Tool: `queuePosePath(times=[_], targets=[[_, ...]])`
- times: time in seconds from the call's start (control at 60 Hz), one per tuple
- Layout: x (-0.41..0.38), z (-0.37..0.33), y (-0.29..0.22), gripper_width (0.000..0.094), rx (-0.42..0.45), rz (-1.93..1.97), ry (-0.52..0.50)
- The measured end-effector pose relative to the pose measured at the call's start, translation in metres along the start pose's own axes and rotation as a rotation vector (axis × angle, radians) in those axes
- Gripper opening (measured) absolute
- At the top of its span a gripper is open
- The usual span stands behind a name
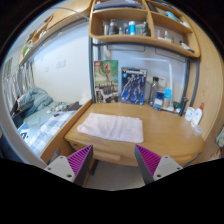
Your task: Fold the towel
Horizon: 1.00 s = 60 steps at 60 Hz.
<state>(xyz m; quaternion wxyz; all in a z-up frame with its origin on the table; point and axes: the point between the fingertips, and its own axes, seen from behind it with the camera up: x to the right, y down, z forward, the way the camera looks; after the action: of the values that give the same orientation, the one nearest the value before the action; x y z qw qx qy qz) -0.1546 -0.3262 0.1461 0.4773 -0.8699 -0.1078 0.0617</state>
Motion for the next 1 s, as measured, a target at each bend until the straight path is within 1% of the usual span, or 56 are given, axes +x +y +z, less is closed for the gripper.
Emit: queuePosePath(times=[0.133,0.267,0.367,0.467,0.5,0.617,0.667,0.7,0.717,0.733,0.75,0.783,0.8,0.867,0.9,1.0], targets=[[-0.05,0.073,0.008,0.0849,-0.068,0.005,-0.029],[-0.098,0.151,0.005,0.0848,-0.132,0.006,-0.042],[-0.126,0.211,-0.009,0.0846,-0.148,0.014,-0.033],[-0.141,0.268,-0.025,0.0846,-0.143,-0.018,-0.001],[-0.145,0.284,-0.028,0.0833,-0.148,-0.027,0.009],[-0.152,0.328,-0.029,0.0711,-0.168,-0.04,0.045],[-0.151,0.341,-0.023,0.0633,-0.19,-0.045,0.067],[-0.152,0.346,-0.029,0.0604,-0.164,-0.048,0.075],[-0.151,0.348,-0.029,0.0593,-0.164,-0.051,0.079],[-0.151,0.348,-0.027,0.0558,-0.171,-0.057,0.082],[-0.152,0.349,-0.029,0.0485,-0.163,-0.057,0.08],[-0.152,0.349,-0.027,0.0439,-0.165,-0.059,0.081],[-0.153,0.349,-0.028,0.0389,-0.162,-0.059,0.082],[-0.139,0.348,-0.029,0.0052,-0.149,-0.099,0.119],[-0.142,0.347,-0.028,0.0036,-0.149,-0.115,0.105],[-0.143,0.348,-0.029,0.0035,-0.18,-0.082,0.069]])
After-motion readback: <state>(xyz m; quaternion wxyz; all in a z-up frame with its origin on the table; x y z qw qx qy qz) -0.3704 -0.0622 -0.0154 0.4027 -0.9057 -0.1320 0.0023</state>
